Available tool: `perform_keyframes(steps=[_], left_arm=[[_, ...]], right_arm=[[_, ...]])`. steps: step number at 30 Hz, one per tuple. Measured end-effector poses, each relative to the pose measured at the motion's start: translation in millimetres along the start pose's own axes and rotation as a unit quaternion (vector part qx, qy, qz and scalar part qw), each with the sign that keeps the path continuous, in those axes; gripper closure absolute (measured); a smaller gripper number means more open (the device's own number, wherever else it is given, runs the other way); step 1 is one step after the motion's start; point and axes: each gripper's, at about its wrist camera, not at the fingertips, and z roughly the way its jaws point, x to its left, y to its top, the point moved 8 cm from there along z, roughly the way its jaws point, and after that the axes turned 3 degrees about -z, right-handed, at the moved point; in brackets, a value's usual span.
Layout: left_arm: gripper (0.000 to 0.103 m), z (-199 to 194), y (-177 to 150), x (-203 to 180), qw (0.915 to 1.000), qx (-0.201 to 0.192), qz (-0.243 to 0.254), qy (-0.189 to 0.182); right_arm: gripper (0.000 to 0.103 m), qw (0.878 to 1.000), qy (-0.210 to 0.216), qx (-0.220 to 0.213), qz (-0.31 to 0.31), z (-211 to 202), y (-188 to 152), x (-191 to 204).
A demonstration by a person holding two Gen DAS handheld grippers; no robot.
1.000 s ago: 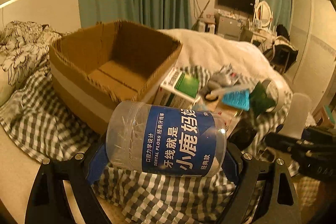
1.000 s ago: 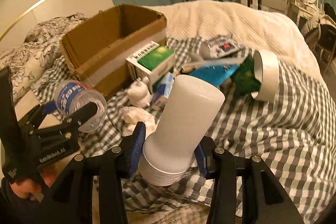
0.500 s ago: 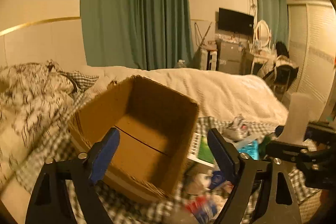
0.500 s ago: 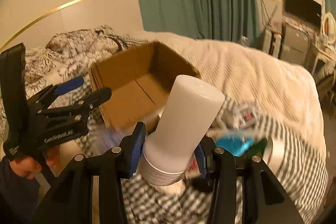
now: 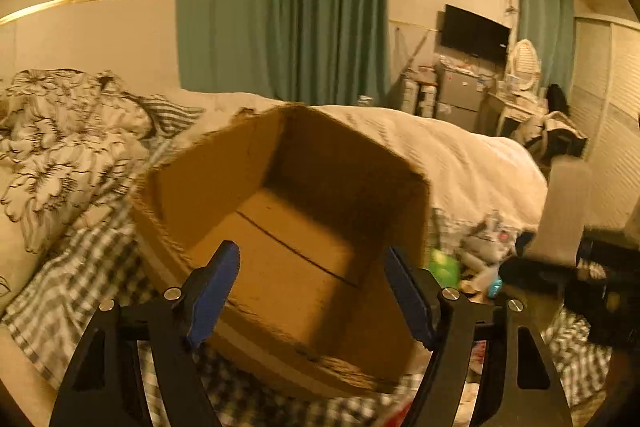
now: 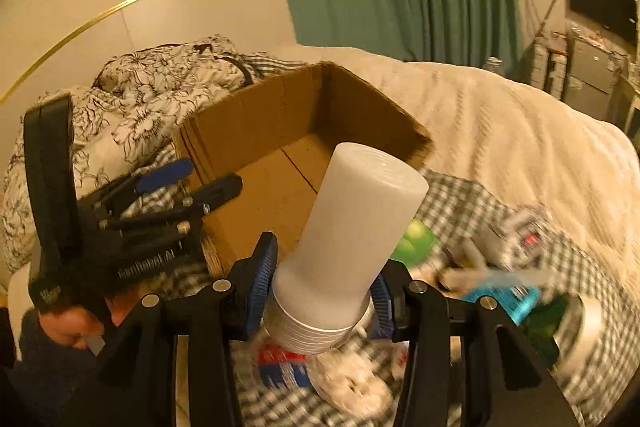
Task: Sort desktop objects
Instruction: 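Carry the white cylinder into the cardboard box and open the right tool while left holds the jar, then grasp the black round container with the right tool while the left tool holds the floss jar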
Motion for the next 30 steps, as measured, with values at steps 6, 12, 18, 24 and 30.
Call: perform_keyframes(steps=[6, 12, 18, 24, 30], left_arm=[[0.026, 0.0, -2.9, 11.6, 0.9999, 0.004, -0.011, -0.004], [0.002, -2.4, -7.4, 4.9, 0.9998, 0.016, -0.007, -0.008], [0.002, -22.5, -18.0, -17.0, 0.9995, 0.03, 0.009, -0.008], [0.0, -45.8, -64.5, -51.3, 0.9965, 0.074, -0.003, -0.039], [0.0, -21.1, -145.3, -82.9, 0.9898, 0.138, -0.001, -0.035]], right_arm=[[0.059, 1.0, 0.027, -0.001, 0.012, 44.8, 42.4, 11.4], [0.021, 0.999, 0.011, -0.024, 0.039, 50.1, 57.8, 9.2], [0.021, 0.999, -0.015, -0.024, 0.044, 9.7, 42.1, -3.0], [0.021, 0.997, -0.056, -0.002, 0.05, -40.2, -20.1, -31.2], [0.021, 0.994, -0.081, 0.032, 0.059, -55.6, -94.0, -53.4]])
